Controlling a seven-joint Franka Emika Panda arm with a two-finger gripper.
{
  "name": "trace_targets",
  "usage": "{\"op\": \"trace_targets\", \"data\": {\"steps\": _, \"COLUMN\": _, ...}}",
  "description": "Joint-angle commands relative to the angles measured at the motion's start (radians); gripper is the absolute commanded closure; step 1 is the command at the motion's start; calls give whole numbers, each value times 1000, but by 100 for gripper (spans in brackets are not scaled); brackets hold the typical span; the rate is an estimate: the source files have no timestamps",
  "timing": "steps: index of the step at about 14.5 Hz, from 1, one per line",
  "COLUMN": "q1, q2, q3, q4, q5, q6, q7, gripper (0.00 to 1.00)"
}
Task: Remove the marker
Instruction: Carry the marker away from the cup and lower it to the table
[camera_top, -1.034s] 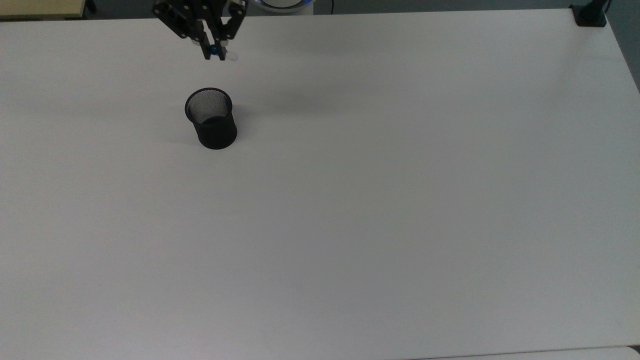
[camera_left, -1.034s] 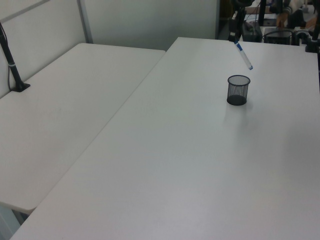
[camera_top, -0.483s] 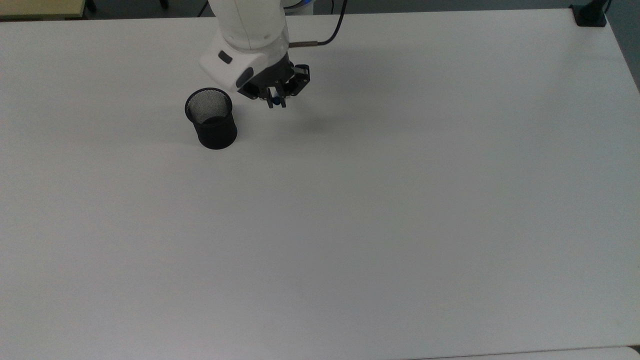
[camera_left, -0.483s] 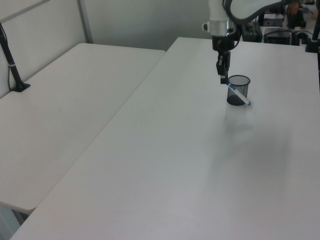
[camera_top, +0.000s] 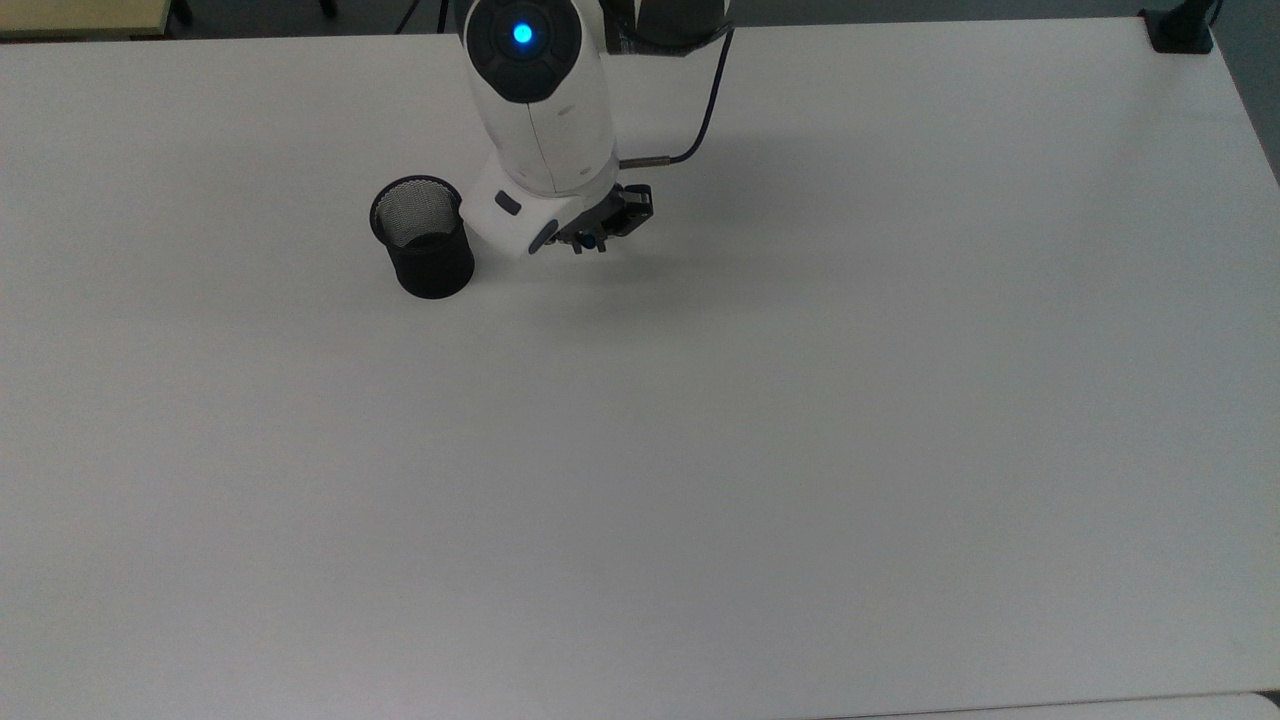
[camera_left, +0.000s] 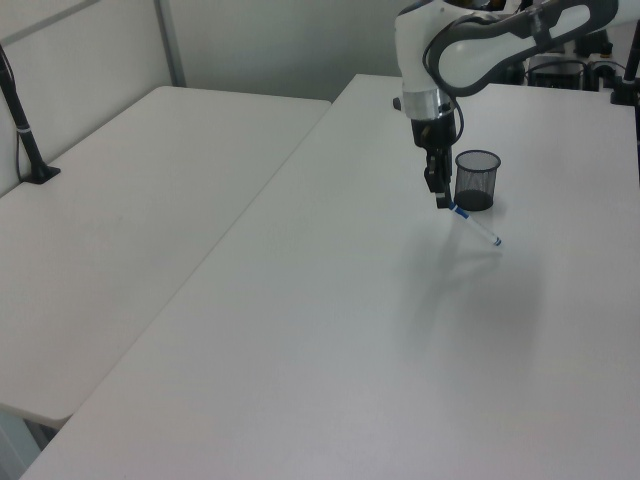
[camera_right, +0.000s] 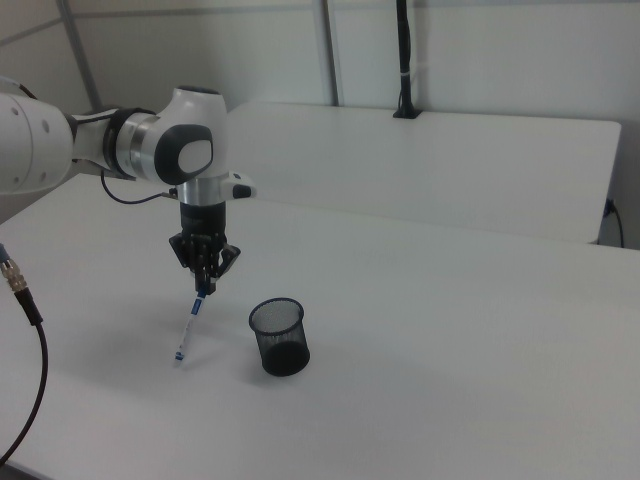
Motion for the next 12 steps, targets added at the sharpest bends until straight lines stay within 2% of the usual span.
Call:
{"op": "trace_targets", "data": {"steps": 1, "q1": 7, "q2": 41, "q3": 27, "q4": -3, "q5": 23, "q6": 73, "q7": 61, "gripper": 100}}
{"op": "trace_targets", "data": {"steps": 7, "q1": 25, "q2": 130, "q3": 47, "q4": -3, "q5": 12, "q6": 265, "q7": 136, "gripper": 100}}
{"op": "trace_targets", "data": {"steps": 8, "q1": 28, "q2": 133, "q3": 47, "q4": -3, "q5": 11, "q6": 282, "q7": 138, "gripper": 97}}
{"op": "trace_targets", "data": {"steps": 11, "q1": 42, "q2": 145, "q3": 48, "q4": -3, "q5": 3, "q6": 281, "q7": 136, "gripper": 68}}
{"op": "trace_targets", "data": {"steps": 12, "q1": 41, "q2": 142, "q3": 47, "q4": -1, "q5": 3, "q6": 276, "q7": 136, "gripper": 49}}
